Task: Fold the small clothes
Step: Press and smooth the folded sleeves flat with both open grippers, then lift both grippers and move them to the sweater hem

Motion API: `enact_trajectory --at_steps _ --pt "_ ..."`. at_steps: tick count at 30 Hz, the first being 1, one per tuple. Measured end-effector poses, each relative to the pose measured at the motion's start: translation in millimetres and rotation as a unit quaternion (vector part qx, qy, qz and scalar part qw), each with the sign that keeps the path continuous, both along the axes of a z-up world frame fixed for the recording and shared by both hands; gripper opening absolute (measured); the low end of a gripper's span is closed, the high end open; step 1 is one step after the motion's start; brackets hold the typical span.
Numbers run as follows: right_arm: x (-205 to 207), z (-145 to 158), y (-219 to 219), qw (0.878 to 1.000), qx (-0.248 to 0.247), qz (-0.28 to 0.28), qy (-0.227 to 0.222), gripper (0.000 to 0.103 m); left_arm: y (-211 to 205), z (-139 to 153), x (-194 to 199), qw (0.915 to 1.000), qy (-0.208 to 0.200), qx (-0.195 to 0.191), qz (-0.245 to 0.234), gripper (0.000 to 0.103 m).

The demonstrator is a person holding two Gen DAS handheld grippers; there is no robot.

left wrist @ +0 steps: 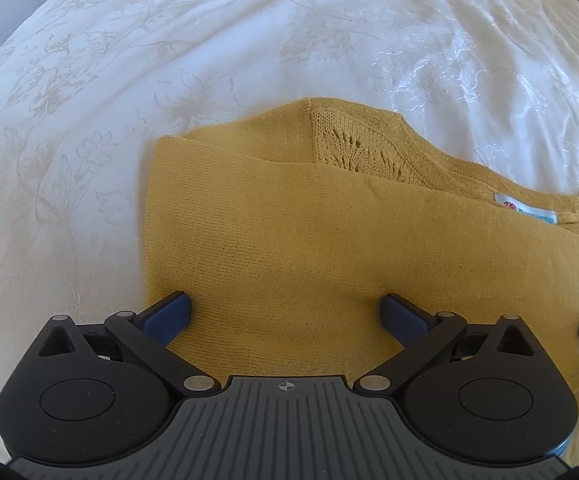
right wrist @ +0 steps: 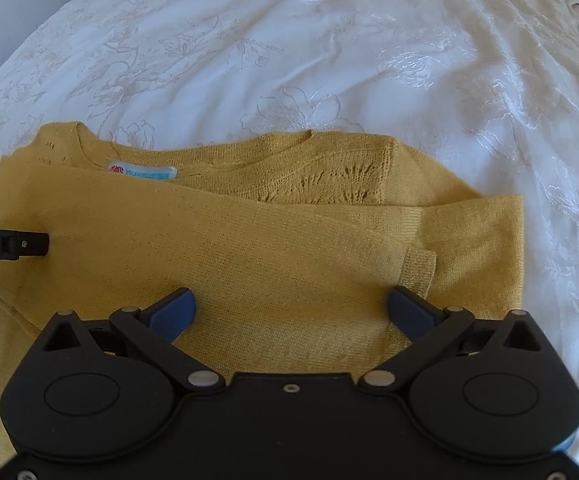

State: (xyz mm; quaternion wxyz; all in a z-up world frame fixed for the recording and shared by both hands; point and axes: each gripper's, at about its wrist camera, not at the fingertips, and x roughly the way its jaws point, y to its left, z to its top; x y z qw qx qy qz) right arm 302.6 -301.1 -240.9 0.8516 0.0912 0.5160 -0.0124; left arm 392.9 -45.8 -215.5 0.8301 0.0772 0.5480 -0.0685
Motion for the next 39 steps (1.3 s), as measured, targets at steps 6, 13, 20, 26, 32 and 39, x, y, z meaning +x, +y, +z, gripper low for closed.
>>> enact_trajectory --at_steps 6,13,20,26,32,39 --pt "5.2 0.0 -1.3 1.000 0.005 0.004 0.011 0.103 1.0 1.7 3.6 0.9999 0.010 0.001 -0.006 0.103" --pt "4.2 20.1 3.8 1.000 -0.022 0.004 0.008 0.101 -3.0 14.3 3.8 0.9994 0.020 0.024 -0.016 0.099" --pt "-31.7 65.1 3.8 0.999 -0.021 -0.024 -0.031 0.101 -3.2 41.6 -30.5 0.9977 0.007 0.059 -0.032 0.091" --pt "-82.4 92.6 12.8 0.997 -0.022 -0.048 -0.050 0.101 26.0 75.2 -75.3 0.9991 -0.035 -0.002 -0.024 0.090" --pt "-139.9 103.7 25.7 0.996 -0.011 -0.081 -0.047 0.101 59.0 94.8 -129.1 0.9959 -0.068 -0.035 -0.049 0.082" --pt "-198.5 98.9 45.4 0.995 -0.001 -0.098 -0.025 0.099 100.0 96.9 -189.9 0.9957 -0.061 -0.048 -0.051 0.082"
